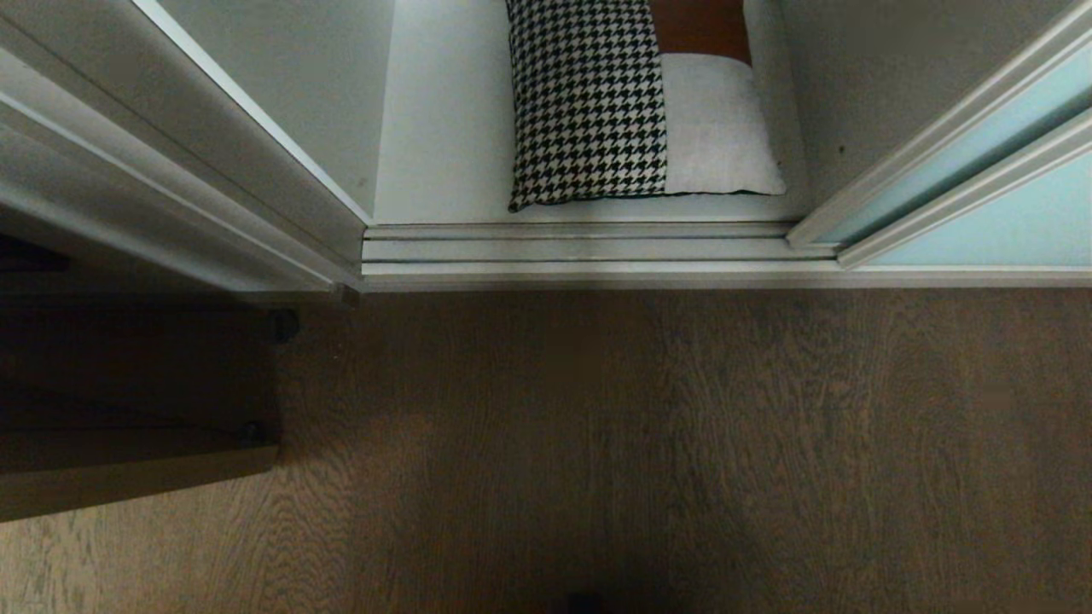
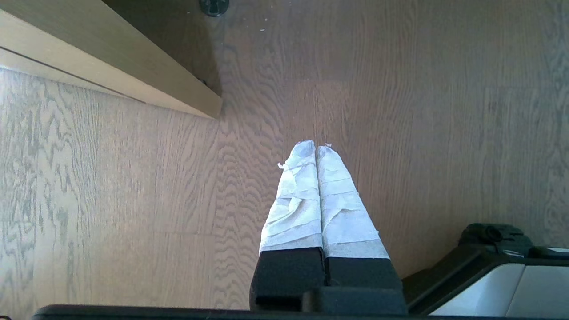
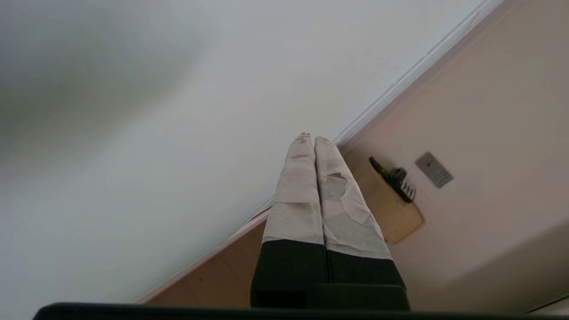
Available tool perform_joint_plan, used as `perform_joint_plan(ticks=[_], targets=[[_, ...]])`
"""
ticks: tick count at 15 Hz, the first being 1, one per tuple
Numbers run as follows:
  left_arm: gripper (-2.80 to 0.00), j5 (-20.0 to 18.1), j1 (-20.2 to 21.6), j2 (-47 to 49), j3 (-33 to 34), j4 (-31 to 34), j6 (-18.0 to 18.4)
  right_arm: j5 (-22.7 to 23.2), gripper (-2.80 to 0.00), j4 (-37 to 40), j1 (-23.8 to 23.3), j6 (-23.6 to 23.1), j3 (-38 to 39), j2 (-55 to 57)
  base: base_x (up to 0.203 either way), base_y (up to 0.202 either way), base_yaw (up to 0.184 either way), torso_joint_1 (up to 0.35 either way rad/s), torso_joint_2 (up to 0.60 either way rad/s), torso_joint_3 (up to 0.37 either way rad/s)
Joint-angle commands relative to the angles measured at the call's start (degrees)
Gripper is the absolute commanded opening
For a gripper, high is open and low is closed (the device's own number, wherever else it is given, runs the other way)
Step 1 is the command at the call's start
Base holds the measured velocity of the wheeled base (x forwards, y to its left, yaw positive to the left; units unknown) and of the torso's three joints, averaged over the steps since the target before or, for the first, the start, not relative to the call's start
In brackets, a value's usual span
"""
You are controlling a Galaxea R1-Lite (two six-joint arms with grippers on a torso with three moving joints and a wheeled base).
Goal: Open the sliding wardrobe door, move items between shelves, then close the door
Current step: Close the door
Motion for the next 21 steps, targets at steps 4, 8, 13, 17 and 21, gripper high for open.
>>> perform_joint_plan(ticks=[4,8,13,17,21], targets=[[-2.80,0.03,0.05,0.01,0.00,0.00,0.00,3.21,-2.80,-0.29,-0.17,3.76,-5.42,10.23,0.000,0.000,0.000,0.000,0.00,0.000],[-2.80,0.03,0.05,0.01,0.00,0.00,0.00,11.54,-2.80,-0.13,0.15,10.17,-8.48,14.51,0.000,0.000,0.000,0.000,0.00,0.000],[-2.80,0.03,0.01,0.01,0.00,0.00,0.00,18.78,-2.80,-0.22,1.59,14.29,-10.00,16.92,0.000,0.000,0.000,0.000,0.00,0.000],[-2.80,-0.01,0.05,0.01,0.00,0.00,0.00,19.68,-2.80,0.63,7.42,18.33,-10.00,16.01,0.000,0.000,0.000,0.000,0.00,0.000],[-2.80,0.03,-0.02,0.01,0.00,0.00,0.00,19.34,-2.80,1.97,13.37,20.68,-9.91,15.62,0.000,0.000,0.000,0.000,0.00,0.000]])
